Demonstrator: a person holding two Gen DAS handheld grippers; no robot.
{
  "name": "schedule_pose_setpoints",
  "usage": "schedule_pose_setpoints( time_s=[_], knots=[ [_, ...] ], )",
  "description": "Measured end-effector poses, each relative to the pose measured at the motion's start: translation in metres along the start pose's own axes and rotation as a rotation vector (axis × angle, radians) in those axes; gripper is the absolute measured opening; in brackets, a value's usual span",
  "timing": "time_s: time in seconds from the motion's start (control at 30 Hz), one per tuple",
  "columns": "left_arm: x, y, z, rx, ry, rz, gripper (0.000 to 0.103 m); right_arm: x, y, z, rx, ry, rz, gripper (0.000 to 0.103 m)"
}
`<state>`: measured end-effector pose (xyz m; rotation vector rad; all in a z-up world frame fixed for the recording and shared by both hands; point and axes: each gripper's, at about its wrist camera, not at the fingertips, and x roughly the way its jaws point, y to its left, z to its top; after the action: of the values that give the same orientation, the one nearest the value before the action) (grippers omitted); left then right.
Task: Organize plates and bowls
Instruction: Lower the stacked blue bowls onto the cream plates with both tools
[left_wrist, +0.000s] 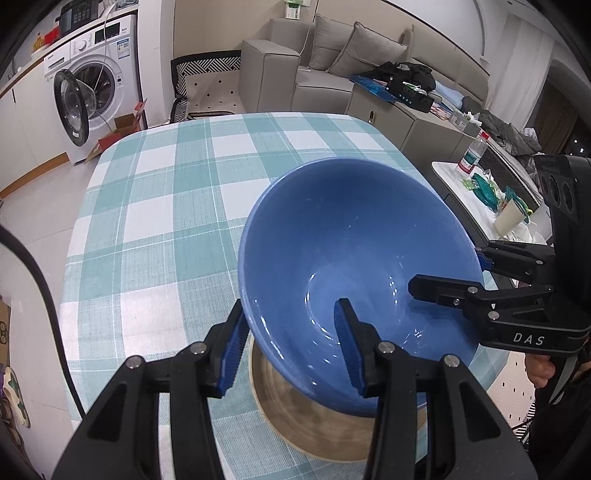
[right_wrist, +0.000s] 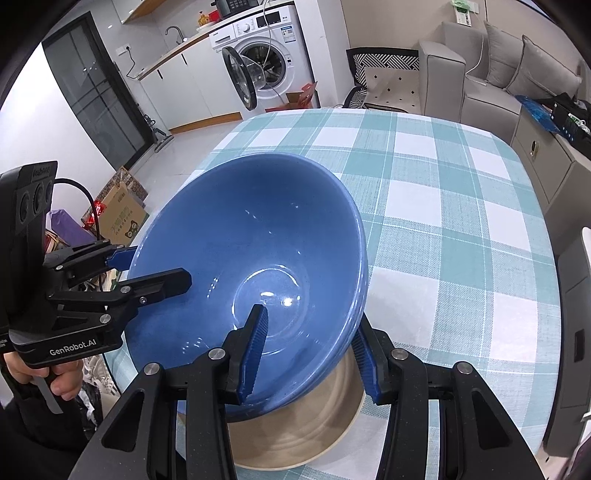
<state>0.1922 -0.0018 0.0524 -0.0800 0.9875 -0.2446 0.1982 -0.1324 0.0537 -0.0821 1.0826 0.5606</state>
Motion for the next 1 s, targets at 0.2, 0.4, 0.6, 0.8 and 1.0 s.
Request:
schedule_pose_setpoints(
  time_s=[0.2, 0.4, 0.6, 0.8, 1.0],
  knots=[
    [0.0021, 0.0006, -0.0031, 0.003, 0.004, 0.002, 0.046, -0.0003, -0.0003, -0.0012, -0.003, 0.003, 0.003, 0.047],
    [0.0028, 0.0004, -0.0061, 0.004, 0.017, 0.003, 0.046, 0.0031, 0.0002, -0.0056, -0.007, 0.018, 0.008, 0.047],
    [0.0013, -0.0012, -0.0083, 0.002, 0.026, 0.009, 0.046, 0.0024, 0.0023, -0.0071, -0.006, 0.020, 0.008, 0.047],
    [0.0005, -0.0020, -0.0085, 0.004, 0.037, 0.010, 0.046, 0.0024, 0.0016, -0.0079, 0.003, 0.038, 0.021, 0.046],
    [0.0039, -0.0011, -0.0087, 0.004, 0.049, 0.000, 0.046, 0.0044, 0.0013, -0.0090, 0.005, 0.045, 0.018, 0.047]
  ],
)
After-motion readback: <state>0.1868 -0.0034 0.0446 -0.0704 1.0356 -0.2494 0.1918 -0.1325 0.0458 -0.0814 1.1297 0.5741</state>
